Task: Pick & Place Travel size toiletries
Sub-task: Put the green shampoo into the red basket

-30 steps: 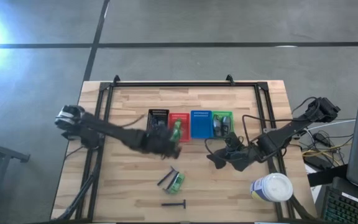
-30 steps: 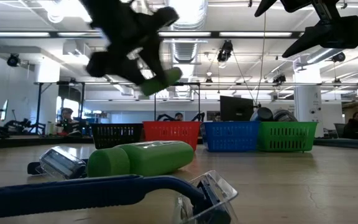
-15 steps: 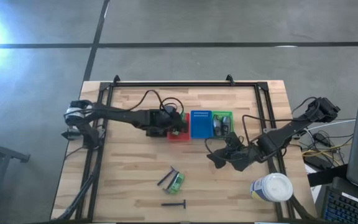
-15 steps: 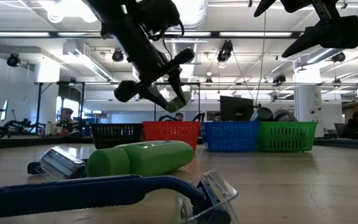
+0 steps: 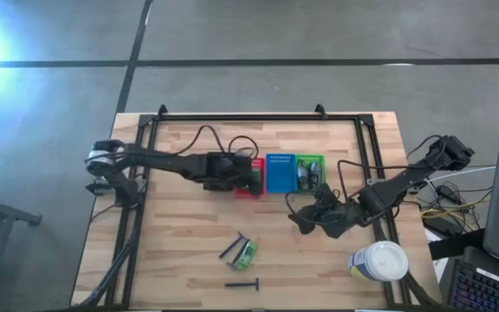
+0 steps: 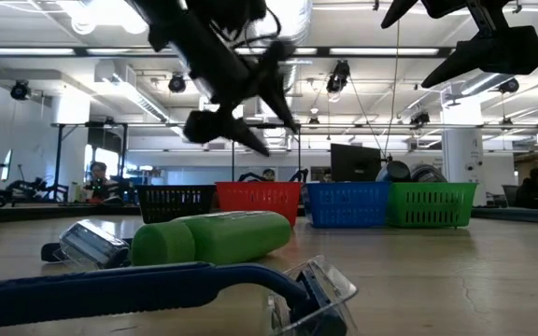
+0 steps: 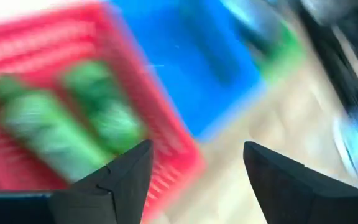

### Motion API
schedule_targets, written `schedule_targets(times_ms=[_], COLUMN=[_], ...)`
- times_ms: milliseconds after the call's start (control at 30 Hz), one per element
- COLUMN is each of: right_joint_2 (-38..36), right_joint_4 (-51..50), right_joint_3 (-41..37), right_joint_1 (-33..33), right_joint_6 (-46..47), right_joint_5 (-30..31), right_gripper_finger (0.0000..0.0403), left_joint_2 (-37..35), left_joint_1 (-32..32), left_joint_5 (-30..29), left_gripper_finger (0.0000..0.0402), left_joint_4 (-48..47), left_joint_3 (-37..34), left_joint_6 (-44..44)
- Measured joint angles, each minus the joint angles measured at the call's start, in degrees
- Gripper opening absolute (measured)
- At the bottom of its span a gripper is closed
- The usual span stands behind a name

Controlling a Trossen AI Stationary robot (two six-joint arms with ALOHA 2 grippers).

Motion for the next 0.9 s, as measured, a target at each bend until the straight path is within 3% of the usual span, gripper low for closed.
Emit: schedule_targets(times_ms=[133, 233, 400, 567, 667, 733, 900], right_joint_2=[0.0, 0.0, 0.0, 0.0, 0.0, 0.0, 0.0], right_joint_4=[0.0, 0.1, 0.0, 0.0, 0.0, 0.1, 0.0], right_joint_3=[-0.1, -0.1, -0.1, -0.1, -0.2, -0.2, -0.3], right_joint_1=[0.0, 0.0, 0.0, 0.0, 0.0, 0.0, 0.1], right_joint_6=[-1.0, -1.1, -1.3, -1.5, -2.0, -2.4, -3.0], right_joint_5=[-0.3, -0.3, -0.7, -1.3, -2.4, -2.6, -4.0], right_gripper_finger=[0.0363, 0.0363, 0.0364, 0.0363, 0.0364, 0.0363, 0.0364], left_joint_2=[-1.9, -2.0, -1.3, -0.3, 1.3, 2.8, 7.4], left_joint_1=[-3.7, -7.9, -15.2, -21.5, -23.7, -25.0, -30.0], left_joint_5=[13.1, 16.3, 10.4, 1.6, -0.3, -0.6, -0.3], left_gripper_finger=[0.0251, 0.0249, 0.0249, 0.0249, 0.0249, 0.0249, 0.0249], left_joint_4=[-1.7, -6.6, -14.7, -14.1, -14.0, -12.4, -6.1], left_joint_3=[0.0, 0.0, 0.0, 1.4, 2.8, 4.0, 7.8], left_joint_6=[13.7, 15.5, 8.1, -1.9, -5.3, -5.1, 4.6])
